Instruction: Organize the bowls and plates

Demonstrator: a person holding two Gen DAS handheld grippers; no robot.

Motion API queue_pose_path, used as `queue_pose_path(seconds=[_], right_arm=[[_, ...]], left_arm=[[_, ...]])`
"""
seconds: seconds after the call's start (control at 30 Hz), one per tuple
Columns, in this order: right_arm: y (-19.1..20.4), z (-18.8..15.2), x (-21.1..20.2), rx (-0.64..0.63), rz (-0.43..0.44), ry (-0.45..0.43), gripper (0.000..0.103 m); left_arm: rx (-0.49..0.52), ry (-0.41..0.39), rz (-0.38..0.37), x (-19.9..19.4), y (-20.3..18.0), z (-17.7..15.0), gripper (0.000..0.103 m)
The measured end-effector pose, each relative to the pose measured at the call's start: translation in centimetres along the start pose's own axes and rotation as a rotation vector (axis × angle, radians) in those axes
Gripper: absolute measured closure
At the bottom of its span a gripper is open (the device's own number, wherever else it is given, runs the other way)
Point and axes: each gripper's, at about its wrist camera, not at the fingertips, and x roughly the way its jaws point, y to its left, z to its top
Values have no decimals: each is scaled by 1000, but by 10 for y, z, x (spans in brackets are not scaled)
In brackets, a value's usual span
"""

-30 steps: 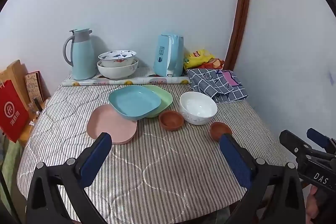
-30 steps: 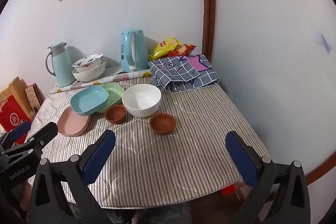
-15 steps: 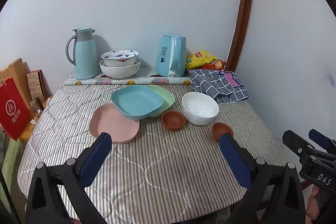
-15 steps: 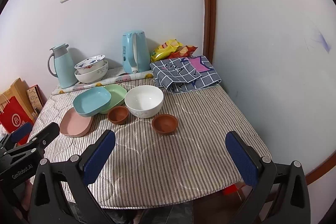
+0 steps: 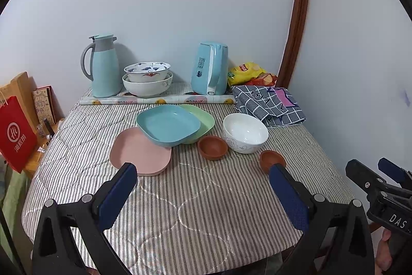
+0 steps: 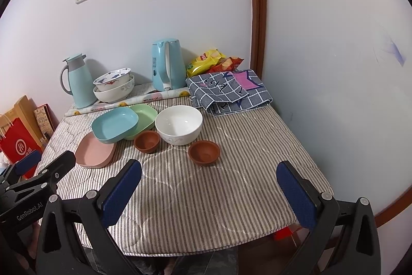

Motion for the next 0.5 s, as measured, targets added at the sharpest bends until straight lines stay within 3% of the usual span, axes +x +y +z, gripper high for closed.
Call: queue_pose_path(seconds=[0.5], right_arm=[[0, 0, -2, 4, 3, -7, 0]], left_arm=[[1, 1, 2, -2, 1, -1, 0]])
